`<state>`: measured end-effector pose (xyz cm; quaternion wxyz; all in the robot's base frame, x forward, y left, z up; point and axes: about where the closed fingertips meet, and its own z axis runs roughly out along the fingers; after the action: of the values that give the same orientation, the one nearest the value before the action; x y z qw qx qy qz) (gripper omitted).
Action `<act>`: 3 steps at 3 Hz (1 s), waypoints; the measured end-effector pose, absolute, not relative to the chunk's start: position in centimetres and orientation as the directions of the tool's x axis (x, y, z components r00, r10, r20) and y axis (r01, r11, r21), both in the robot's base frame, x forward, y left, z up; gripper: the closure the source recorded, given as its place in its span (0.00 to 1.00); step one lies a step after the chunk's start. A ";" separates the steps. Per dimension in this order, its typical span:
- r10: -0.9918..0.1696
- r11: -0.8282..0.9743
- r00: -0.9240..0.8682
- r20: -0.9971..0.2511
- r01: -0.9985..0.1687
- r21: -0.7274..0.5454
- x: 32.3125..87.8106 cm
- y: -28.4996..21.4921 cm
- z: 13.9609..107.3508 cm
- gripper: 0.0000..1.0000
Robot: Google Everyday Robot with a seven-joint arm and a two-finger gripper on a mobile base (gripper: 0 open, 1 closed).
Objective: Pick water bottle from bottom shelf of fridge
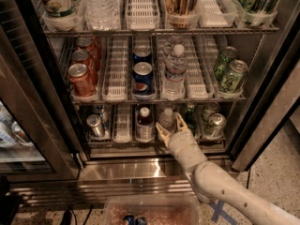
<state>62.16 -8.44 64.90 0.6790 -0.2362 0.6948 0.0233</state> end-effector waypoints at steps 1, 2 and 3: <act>-0.292 0.887 0.025 -0.956 -0.366 -0.281 62.2 -8.3 64.6 0.74; -0.292 0.887 0.025 -0.956 -0.366 -0.281 62.2 -8.3 64.6 0.97; -0.292 0.887 0.025 -0.956 -0.366 -0.281 62.2 -8.3 64.6 1.00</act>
Offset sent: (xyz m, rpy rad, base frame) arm 0.0005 0.0011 -0.0030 0.0043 0.0098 0.0037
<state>62.21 -8.32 64.61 0.6760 -0.2359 0.6976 0.0274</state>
